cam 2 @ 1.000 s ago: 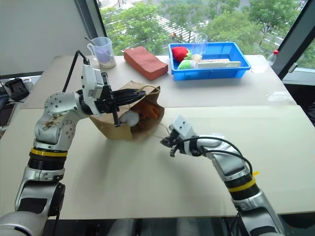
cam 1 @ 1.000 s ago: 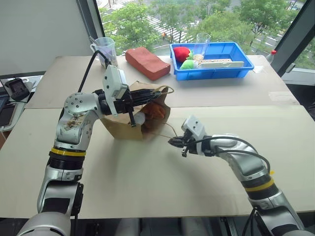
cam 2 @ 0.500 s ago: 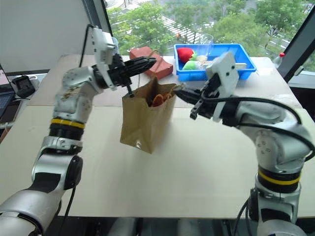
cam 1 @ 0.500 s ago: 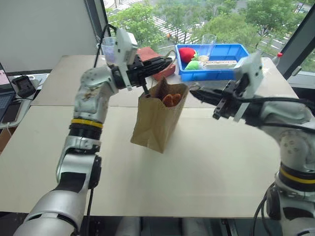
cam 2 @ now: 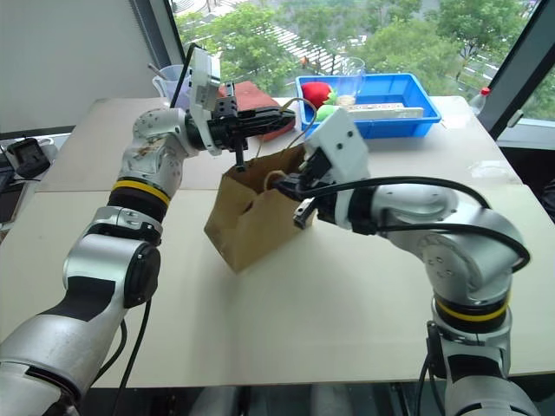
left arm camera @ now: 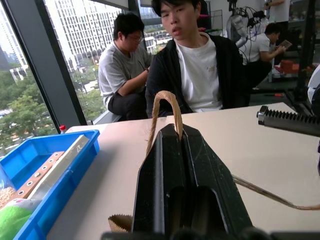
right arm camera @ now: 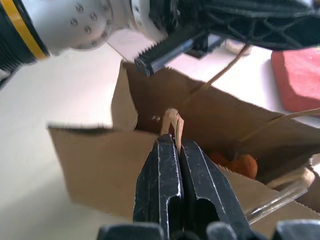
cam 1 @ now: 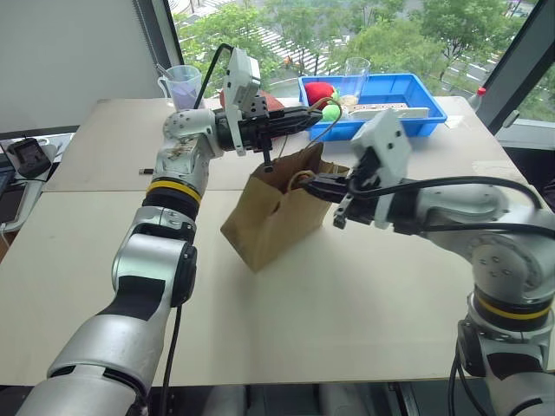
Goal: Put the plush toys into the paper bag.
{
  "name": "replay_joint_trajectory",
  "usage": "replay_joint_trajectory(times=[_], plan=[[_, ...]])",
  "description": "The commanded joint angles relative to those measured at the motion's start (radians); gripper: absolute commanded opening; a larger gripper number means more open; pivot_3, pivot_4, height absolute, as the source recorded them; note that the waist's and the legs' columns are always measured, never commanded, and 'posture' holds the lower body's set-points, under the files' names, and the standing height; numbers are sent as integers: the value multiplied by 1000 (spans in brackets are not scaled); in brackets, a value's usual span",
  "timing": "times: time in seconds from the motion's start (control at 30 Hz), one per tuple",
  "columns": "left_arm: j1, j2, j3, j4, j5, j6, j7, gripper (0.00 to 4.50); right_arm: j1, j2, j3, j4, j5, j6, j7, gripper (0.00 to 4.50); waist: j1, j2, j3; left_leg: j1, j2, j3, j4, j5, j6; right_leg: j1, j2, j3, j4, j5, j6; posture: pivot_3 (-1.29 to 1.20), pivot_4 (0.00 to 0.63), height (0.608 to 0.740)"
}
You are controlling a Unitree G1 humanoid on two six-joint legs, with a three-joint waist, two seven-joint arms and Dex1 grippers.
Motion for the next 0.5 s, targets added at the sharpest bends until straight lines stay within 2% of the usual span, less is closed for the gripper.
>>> replay_joint_trajectory(times=[0.03, 0.2, 0.33, 0.37, 0.43, 0.5], plan=[[76, 64, -25, -105, 30, 28, -59, 0, -34, 22, 66, 96, -98, -130, 3, 32, -4, 0, 0, 1, 0, 0, 0, 0, 0, 0, 0, 0, 0, 0, 0, 0, 150, 740], [253, 130, -3, -424, -27, 193, -9, 0, -46, 19, 111, 175, -153, -236, 75, 32, -5, 0, 0, -1, 0, 0, -1, 0, 0, -2, 0, 0, 1, 0, 0, 0, 150, 740], [340, 160, 32, -605, -50, 287, 97, 0, -60, 4, 119, 199, -160, -277, 152, 32, -2, 0, 0, -2, 0, -1, -1, 3, -6, -2, 0, -1, 0, 0, 0, 0, 150, 740], [352, 166, 42, -635, -54, 300, 122, 466, -66, 4, 118, 207, -162, -283, 165, 0, -2, 0, 0, -1, 0, -1, -1, 3, -6, -2, 0, -1, 0, 0, 0, 0, 150, 740], [372, 182, 62, -699, -78, 350, 159, 951, -83, 7, 115, 227, -160, -292, 197, 657, -2, 0, 0, -1, 0, -1, -1, 3, -5, -1, 0, -1, 0, 0, 0, 0, 150, 740], [397, 209, 85, -783, -114, 418, 186, 1851, -106, -1, 124, 250, -171, -317, 239, 1288, -4, 0, 0, -1, 0, -1, -1, 2, -3, -2, 0, 0, 0, 0, 0, 0, 150, 740]])
